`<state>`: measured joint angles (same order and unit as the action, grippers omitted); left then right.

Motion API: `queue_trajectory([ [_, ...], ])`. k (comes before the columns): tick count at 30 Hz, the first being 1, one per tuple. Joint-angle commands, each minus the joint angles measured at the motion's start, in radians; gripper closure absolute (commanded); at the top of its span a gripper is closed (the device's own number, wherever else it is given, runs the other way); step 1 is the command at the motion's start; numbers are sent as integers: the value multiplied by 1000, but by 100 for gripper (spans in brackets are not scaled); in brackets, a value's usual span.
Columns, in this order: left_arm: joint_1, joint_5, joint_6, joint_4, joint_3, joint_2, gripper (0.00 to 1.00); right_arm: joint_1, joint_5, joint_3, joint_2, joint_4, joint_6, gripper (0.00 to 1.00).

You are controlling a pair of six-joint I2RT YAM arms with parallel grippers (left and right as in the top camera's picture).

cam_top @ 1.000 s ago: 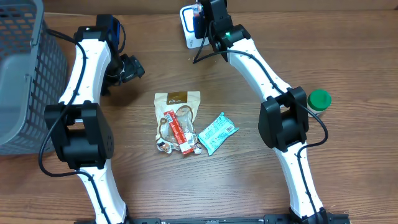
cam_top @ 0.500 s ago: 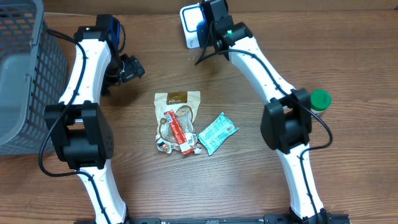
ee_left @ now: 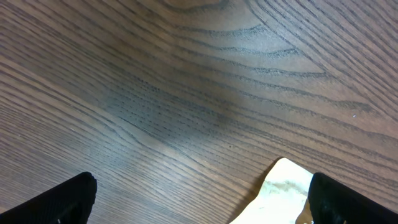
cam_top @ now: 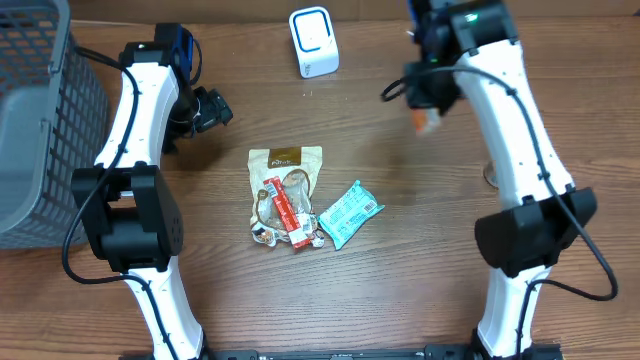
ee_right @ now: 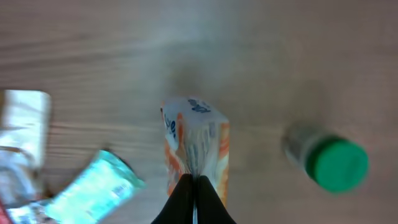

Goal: Scan the item barcode
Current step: 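Carry the Kleenex pack right and release it beside the jar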

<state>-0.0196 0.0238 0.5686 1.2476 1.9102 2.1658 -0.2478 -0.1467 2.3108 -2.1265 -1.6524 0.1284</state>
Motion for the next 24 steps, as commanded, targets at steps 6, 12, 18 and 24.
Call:
queue_trajectory([
  [6, 9, 10, -12, 0, 16, -15, 0, 171, -10, -92, -24, -17, 6, 73],
  [12, 7, 10, -12, 0, 16, -15, 0, 211, 9, -123, -24, -14, 6, 32],
  [18, 7, 10, -12, 0, 16, -15, 0, 185, 249, -129, -24, -42, -6, 34],
  [24, 7, 10, -12, 0, 16, -15, 0, 98, 399, -191, -23, -42, -2, 36],
])
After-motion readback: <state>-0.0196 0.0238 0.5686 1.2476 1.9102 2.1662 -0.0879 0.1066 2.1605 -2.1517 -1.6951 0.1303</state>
